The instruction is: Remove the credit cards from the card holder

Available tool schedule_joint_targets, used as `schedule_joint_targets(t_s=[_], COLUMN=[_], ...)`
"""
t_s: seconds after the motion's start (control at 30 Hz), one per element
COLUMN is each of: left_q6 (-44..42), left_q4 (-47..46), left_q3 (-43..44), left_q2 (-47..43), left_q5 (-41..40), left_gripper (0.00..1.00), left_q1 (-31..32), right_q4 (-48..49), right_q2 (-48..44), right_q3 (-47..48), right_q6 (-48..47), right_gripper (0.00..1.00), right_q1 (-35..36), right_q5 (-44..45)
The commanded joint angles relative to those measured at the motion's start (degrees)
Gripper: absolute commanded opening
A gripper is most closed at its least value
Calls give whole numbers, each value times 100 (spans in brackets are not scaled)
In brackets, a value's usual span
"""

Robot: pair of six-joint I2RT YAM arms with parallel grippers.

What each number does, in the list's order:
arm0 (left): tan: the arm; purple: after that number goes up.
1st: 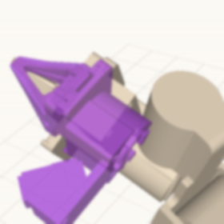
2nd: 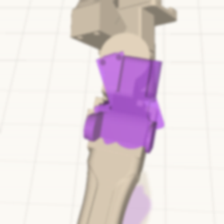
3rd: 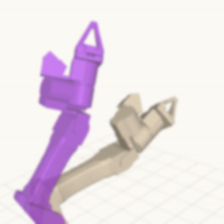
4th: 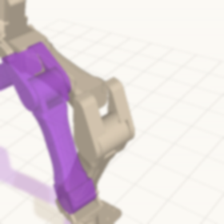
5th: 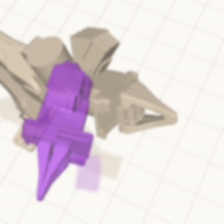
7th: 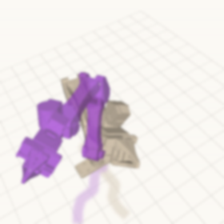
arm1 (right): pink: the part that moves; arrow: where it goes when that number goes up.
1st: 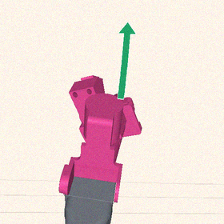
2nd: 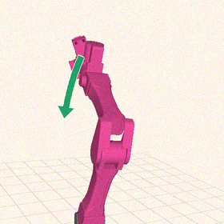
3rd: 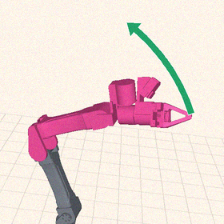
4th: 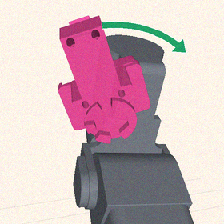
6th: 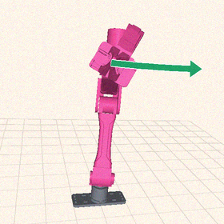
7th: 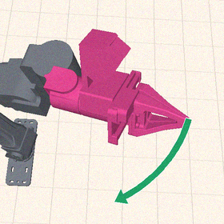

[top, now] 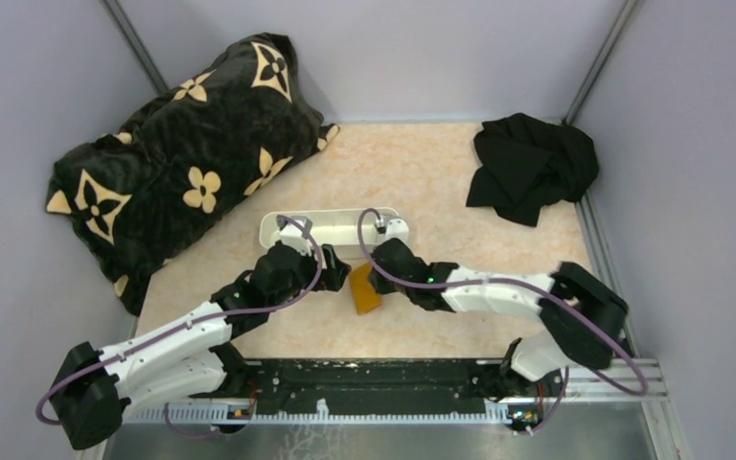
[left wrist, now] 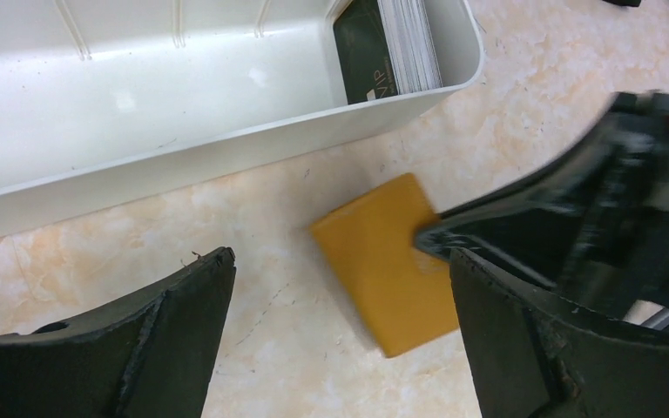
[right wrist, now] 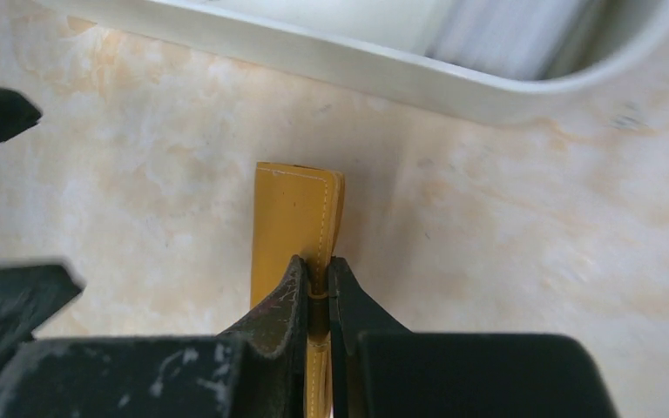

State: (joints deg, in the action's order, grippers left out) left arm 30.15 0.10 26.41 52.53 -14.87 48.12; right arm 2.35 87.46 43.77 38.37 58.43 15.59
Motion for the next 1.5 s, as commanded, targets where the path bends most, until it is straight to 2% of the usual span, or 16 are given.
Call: schedule_joint_targets(t_s=[0.0, 0.1, 0.23, 0.43, 0.7, 0.83, 1.0, 1.13, 1.23, 1.3, 1.37, 1.47], left_q6=[-68, -73, -50, -71, -144, -136, -189, -171, -188, -176, -146, -127], left_q4=[-343, -441, -652, -807, -767, -669, -441, -374, -464, -449, -425, -394], left_q3=[-61, -66, -103, -92, -137, -198, -210, -204, -230, -193, -166, -160], left_q2=[-46, 7, 54, 101, 177, -59, -365, -435, -401, -384, -422, -545], left_q5=[54, 172, 363, 408, 445, 395, 179, 204, 220, 242, 225, 149], left_gripper=[98, 98, 98, 98, 99, 99, 99, 99, 99, 99, 99, 99], left_q1=[-29, -24, -28, -31, -31, -37, -31, -31, -33, -31, -33, -32], right_q4=[-1119, -2109, -3503, -5322, -6054, -6311, -5160, -4045, -3652, -3548, -3462, -3116], right_q2=[-1579, -2302, -2741, -2104, -256, 767, 1031, 781, 801, 868, 867, 765], right_q3=[-98, -44, 187, 684, 1661, 2175, 2264, 2013, 1988, 2063, 2106, 1948], right_q6=[-121, -348, -449, 639, 990, 1207, 531, 33, -61, -120, -149, -315], right_gripper=[0, 0, 0, 0, 0, 0, 0, 12, 18, 33, 57, 68], right_q1=[63, 55, 54, 130, 532, 692, 959, 1054, 1183, 1289, 1386, 1467], right_q5=[756, 1461, 2384, 3417, 4195, 4266, 3669, 2840, 2446, 2309, 2231, 1937])
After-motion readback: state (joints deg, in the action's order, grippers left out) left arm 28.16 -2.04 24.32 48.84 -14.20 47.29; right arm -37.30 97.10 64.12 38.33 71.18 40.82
